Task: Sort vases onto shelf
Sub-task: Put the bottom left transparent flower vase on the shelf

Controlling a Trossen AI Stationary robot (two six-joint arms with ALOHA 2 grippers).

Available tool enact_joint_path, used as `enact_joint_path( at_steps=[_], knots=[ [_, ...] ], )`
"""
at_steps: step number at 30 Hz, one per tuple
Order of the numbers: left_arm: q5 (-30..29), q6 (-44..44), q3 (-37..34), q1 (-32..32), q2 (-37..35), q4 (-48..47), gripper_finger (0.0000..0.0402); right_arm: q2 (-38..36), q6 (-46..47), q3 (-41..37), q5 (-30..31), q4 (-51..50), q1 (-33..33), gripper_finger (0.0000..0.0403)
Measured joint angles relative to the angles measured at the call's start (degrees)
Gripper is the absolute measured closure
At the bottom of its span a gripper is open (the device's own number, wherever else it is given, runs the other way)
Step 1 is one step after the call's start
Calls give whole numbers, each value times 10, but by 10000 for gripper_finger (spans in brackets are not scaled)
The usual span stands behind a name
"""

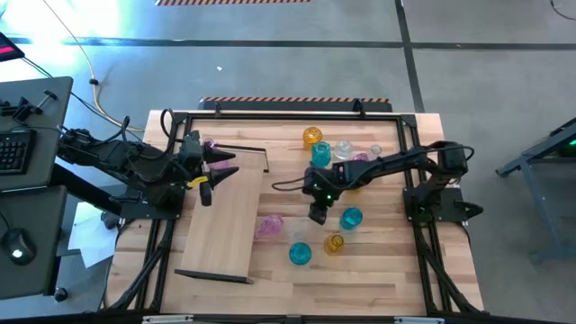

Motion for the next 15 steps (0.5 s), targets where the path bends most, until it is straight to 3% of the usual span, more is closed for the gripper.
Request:
enact_joint_path(
  at_steps=[7,15],
  knots=[
    [1,-5,0,0,0,-16,232,0,-7,0,23,6,2,234],
    [64,-56,0,0,0,-59,232,0,-50,0,-62,12,13,233]
  ],
)
